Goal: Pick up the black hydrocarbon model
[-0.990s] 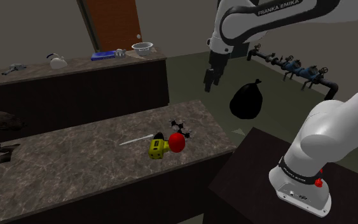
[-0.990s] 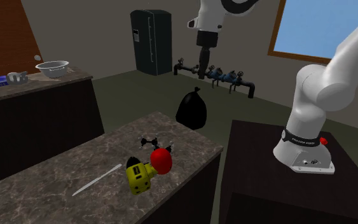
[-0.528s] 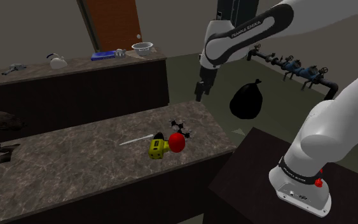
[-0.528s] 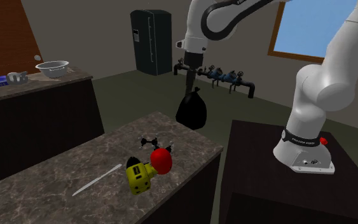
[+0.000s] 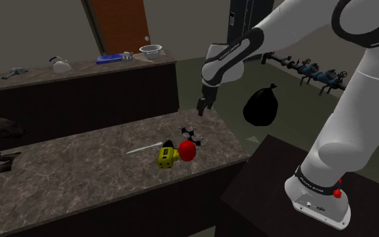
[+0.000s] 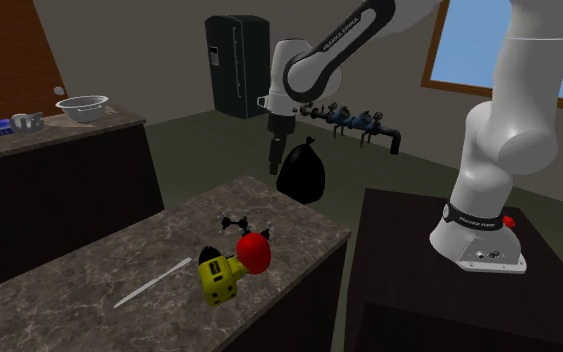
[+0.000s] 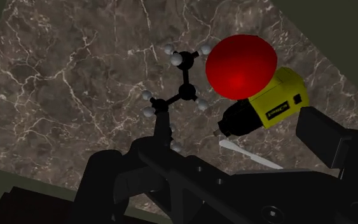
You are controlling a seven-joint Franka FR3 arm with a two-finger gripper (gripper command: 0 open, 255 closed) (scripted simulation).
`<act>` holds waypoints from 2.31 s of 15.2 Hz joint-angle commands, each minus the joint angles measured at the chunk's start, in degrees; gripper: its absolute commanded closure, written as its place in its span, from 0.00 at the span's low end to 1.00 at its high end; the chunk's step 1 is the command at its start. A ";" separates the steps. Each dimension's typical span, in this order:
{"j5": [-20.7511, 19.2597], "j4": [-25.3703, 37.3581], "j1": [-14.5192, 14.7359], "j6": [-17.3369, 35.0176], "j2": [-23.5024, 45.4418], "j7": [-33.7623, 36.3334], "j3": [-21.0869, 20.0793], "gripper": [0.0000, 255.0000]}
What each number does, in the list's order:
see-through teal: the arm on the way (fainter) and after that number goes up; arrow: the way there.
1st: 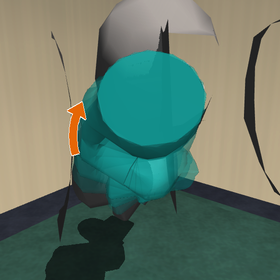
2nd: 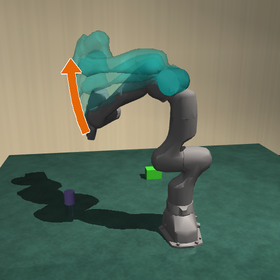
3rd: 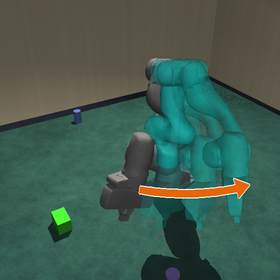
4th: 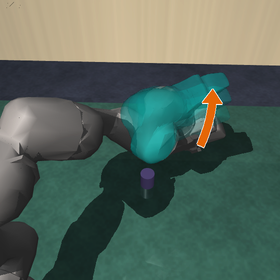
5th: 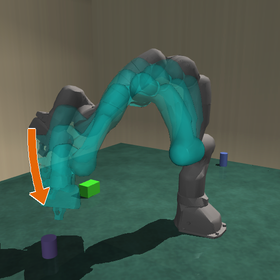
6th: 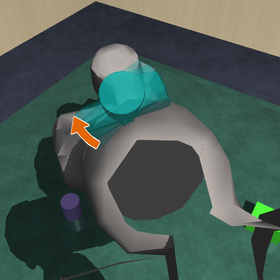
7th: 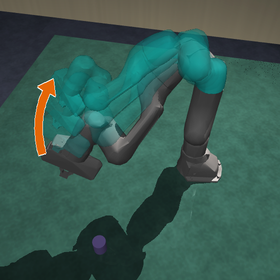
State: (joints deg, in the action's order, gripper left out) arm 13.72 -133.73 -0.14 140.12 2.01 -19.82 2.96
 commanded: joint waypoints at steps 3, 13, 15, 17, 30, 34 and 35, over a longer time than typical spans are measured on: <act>2.87 5.18 -0.38 4.36 9.61 -2.68 -0.27 0.00; 7.14 22.49 -2.79 9.77 32.27 -6.63 -2.45 0.00; 7.38 26.88 -3.21 10.02 36.85 -6.87 -2.78 0.00; 7.46 31.64 -3.56 9.98 41.49 -6.94 -3.03 0.00; 7.96 37.47 -4.25 12.48 49.76 -7.90 -3.95 1.00; 7.96 37.50 -4.27 12.46 49.78 -7.92 -3.94 1.00; 7.96 37.49 -4.27 12.47 49.78 -7.93 -3.95 1.00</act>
State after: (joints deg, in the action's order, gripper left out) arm 21.67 -96.24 -4.43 152.60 51.76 -27.75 -0.97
